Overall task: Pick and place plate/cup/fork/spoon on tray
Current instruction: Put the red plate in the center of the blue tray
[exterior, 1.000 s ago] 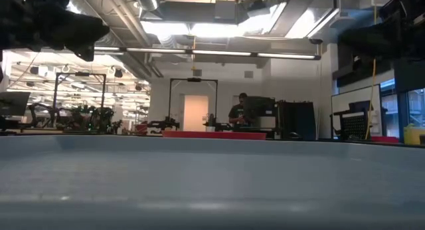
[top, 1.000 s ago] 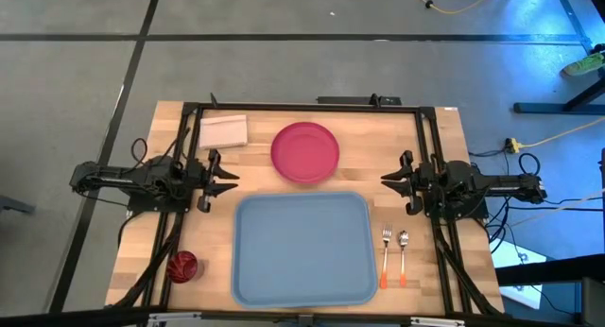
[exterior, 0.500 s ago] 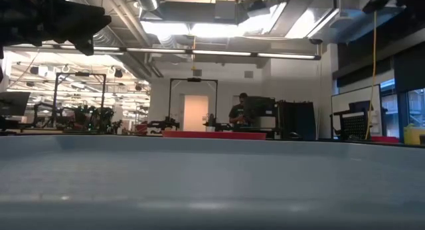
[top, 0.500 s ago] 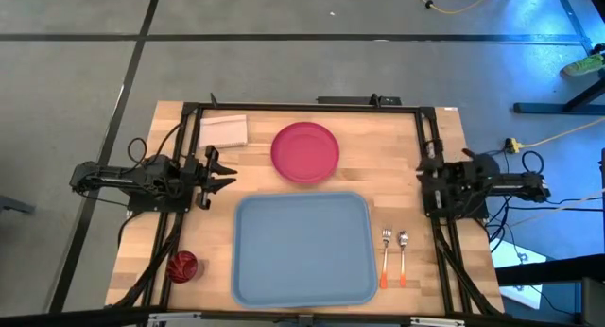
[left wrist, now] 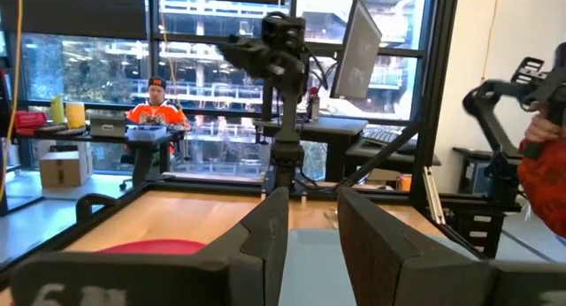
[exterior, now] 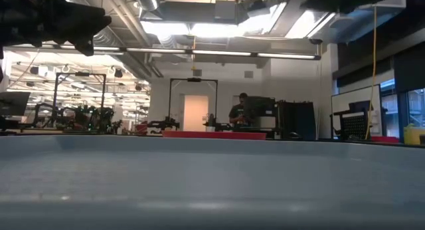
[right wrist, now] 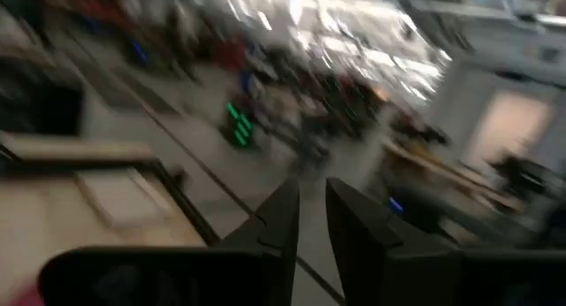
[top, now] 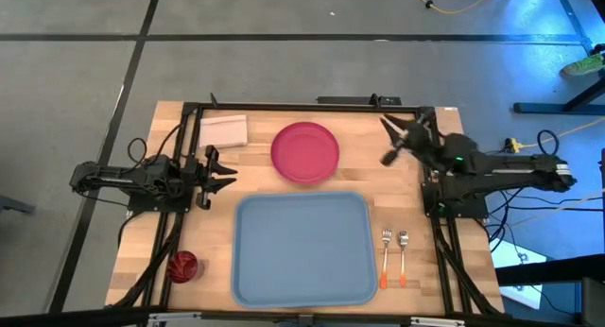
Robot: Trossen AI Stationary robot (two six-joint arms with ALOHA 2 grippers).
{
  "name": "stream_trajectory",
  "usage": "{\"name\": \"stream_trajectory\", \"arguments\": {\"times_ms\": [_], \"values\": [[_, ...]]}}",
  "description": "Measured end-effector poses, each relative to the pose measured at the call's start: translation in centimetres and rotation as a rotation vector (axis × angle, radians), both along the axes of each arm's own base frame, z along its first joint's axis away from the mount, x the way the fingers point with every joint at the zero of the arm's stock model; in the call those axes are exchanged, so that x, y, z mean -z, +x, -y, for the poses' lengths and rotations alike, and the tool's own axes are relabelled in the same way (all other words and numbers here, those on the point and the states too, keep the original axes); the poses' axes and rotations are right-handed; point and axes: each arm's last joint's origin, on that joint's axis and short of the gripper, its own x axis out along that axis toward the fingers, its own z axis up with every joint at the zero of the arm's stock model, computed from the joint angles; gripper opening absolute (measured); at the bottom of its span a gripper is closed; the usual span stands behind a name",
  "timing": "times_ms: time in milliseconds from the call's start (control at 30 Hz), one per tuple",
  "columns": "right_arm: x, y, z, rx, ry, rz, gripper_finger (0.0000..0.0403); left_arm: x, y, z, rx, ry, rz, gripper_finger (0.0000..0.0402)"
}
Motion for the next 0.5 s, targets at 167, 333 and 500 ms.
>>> {"name": "stream_trajectory", "arguments": {"times_ms": [167, 333, 500], "values": [[0.6, 3.5, 2.1, 0.11, 0.018, -0.169, 0.0065, 0.0, 0.0, 0.0, 0.001, -0.001, -0.001, 0.0094], [0.2, 6.2, 5.1, 0.207, -0.011, -0.303, 0.0065, 0.0, 0.0, 0.0, 0.002, -0.001, -0.002, 0.0094], [0.5, 8.9, 8.5, 0.016, 0.073, -0.511, 0.0065, 0.0, 0.0, 0.0, 0.003, -0.003, -0.002, 0.0094]]}}
